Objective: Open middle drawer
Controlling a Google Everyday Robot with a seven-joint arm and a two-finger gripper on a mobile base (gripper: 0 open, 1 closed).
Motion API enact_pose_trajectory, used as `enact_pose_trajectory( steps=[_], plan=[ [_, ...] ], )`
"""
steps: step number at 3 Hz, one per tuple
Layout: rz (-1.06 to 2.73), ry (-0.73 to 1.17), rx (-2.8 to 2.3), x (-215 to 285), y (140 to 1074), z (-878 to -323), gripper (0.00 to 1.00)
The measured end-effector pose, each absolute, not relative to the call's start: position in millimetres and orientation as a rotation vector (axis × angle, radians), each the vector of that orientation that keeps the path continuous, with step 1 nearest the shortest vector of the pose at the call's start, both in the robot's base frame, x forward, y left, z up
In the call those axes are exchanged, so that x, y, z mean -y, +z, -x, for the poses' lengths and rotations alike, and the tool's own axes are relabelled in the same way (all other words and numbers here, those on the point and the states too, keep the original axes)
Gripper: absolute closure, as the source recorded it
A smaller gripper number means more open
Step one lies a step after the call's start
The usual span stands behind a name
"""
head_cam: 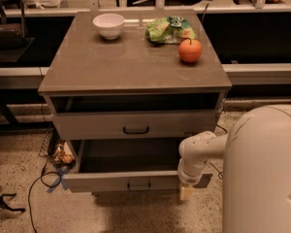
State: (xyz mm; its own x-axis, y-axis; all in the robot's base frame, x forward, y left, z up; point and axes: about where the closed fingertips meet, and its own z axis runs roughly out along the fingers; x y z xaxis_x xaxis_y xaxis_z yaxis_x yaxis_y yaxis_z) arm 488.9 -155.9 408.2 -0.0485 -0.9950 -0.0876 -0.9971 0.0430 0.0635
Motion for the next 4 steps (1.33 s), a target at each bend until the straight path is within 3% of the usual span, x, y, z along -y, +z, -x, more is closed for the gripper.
enact_pose_trajectory(
  steps=[1, 2, 4],
  plan=[
    [2.149, 0.163, -2.261, 158, 409, -484, 0.72],
    [2.148, 0.162, -2.263, 159, 409, -483, 0.95],
    [2.072, 0.161, -2.311, 172, 410, -453, 1.00]
  ],
)
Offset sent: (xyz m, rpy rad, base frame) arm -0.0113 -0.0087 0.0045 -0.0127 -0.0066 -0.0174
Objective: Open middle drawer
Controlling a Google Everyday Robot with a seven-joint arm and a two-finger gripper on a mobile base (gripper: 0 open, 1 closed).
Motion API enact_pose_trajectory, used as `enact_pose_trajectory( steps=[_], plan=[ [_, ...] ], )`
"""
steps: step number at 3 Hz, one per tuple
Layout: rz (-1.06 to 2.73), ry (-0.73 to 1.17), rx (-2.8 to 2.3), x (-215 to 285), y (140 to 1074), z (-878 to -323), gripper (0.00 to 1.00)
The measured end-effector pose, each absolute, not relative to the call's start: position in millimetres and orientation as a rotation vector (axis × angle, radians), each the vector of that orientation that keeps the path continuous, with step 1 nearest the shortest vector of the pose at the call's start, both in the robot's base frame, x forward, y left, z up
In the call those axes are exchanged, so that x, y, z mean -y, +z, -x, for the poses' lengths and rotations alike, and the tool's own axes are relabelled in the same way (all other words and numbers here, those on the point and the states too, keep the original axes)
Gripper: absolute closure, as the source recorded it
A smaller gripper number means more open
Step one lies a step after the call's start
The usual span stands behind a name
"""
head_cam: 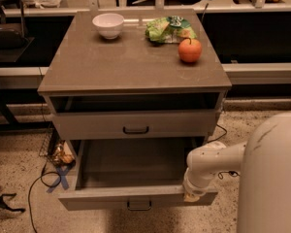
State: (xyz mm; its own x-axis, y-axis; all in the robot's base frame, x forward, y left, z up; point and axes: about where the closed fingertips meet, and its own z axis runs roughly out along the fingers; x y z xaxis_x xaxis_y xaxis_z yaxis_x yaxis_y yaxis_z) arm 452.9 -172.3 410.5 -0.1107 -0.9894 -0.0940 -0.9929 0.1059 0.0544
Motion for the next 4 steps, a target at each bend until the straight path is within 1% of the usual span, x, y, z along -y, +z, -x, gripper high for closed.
enact_pose_trajectory(
  steps=[1, 2, 3, 4],
  plan=[
    [2.031, 0.164, -2.328, 177, 410, -439, 1.00],
    [2.031, 0.164, -2.328, 177, 410, -440, 1.00],
    [1.965, 0.198, -2.324, 182, 402, -420, 0.97],
    [1.965, 0.198, -2.324, 181, 402, -421, 0.85]
  ],
)
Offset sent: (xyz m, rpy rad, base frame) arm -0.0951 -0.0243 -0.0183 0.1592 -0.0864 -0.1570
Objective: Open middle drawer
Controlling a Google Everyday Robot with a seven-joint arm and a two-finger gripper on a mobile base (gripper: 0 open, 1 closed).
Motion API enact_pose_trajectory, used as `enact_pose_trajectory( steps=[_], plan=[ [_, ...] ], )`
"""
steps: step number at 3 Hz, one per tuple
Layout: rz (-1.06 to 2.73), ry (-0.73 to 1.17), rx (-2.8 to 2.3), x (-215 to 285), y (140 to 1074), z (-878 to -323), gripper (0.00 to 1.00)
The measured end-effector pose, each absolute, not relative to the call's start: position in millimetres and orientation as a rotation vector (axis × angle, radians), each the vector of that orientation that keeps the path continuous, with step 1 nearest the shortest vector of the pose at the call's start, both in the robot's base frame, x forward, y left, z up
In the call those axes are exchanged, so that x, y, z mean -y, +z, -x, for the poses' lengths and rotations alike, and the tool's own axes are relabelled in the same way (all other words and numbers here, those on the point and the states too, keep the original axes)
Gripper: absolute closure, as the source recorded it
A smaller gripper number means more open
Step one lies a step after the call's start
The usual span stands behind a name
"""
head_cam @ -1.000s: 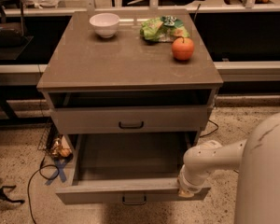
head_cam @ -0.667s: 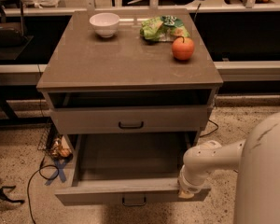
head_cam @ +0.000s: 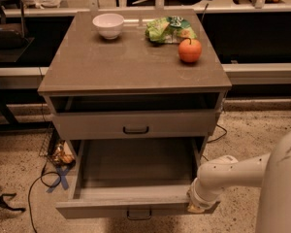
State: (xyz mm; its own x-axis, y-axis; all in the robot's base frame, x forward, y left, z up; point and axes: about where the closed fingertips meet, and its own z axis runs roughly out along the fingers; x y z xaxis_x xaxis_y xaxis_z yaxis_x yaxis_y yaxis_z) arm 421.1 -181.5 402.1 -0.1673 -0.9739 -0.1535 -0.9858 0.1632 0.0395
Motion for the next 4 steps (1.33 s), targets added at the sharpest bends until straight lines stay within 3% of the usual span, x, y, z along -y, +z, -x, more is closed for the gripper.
enact_pose_trajectory(
  steps=[1, 4],
  plan=[
    [1.966, 0.200, -2.325, 181.3, 401.3, -420.1, 0.67],
    [1.991, 0.209, -2.310, 178.0, 399.2, -414.4, 0.00]
  ],
)
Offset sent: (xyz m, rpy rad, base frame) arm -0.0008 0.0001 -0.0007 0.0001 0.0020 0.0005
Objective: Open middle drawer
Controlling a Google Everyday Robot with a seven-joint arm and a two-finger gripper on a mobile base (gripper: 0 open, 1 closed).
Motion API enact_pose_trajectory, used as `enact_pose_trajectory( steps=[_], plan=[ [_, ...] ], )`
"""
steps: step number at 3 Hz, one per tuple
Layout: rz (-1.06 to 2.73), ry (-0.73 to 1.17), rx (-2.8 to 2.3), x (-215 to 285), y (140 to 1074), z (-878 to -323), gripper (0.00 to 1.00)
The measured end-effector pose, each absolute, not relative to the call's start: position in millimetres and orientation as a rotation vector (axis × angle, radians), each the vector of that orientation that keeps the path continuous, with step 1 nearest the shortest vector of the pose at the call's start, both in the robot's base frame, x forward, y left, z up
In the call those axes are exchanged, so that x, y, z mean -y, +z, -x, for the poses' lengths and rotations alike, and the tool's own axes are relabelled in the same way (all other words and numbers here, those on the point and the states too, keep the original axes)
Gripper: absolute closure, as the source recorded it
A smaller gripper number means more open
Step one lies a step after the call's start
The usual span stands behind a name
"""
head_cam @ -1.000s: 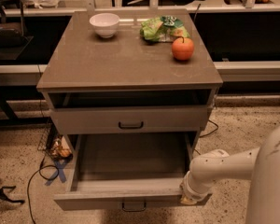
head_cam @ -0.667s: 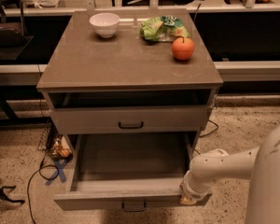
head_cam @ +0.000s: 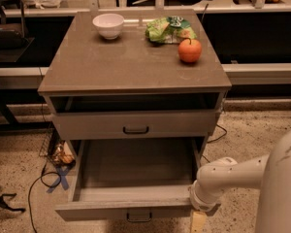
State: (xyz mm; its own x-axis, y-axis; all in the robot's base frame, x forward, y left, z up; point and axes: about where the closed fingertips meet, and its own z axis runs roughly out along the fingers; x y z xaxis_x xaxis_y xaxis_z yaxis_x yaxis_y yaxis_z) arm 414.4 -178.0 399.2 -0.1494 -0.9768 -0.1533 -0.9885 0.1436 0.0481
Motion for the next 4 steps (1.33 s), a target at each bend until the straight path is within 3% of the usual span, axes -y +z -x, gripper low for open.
enact_pose_trajectory(
  steps=[1, 2, 3, 4],
  plan=[
    [2.019, 0.212, -2.283, 173, 400, -410, 0.00],
    [2.053, 0.216, -2.253, 169, 399, -406, 0.18],
    [2.071, 0.209, -2.231, 168, 399, -402, 0.49],
    [2.073, 0.202, -2.223, 170, 401, -397, 0.72]
  ],
)
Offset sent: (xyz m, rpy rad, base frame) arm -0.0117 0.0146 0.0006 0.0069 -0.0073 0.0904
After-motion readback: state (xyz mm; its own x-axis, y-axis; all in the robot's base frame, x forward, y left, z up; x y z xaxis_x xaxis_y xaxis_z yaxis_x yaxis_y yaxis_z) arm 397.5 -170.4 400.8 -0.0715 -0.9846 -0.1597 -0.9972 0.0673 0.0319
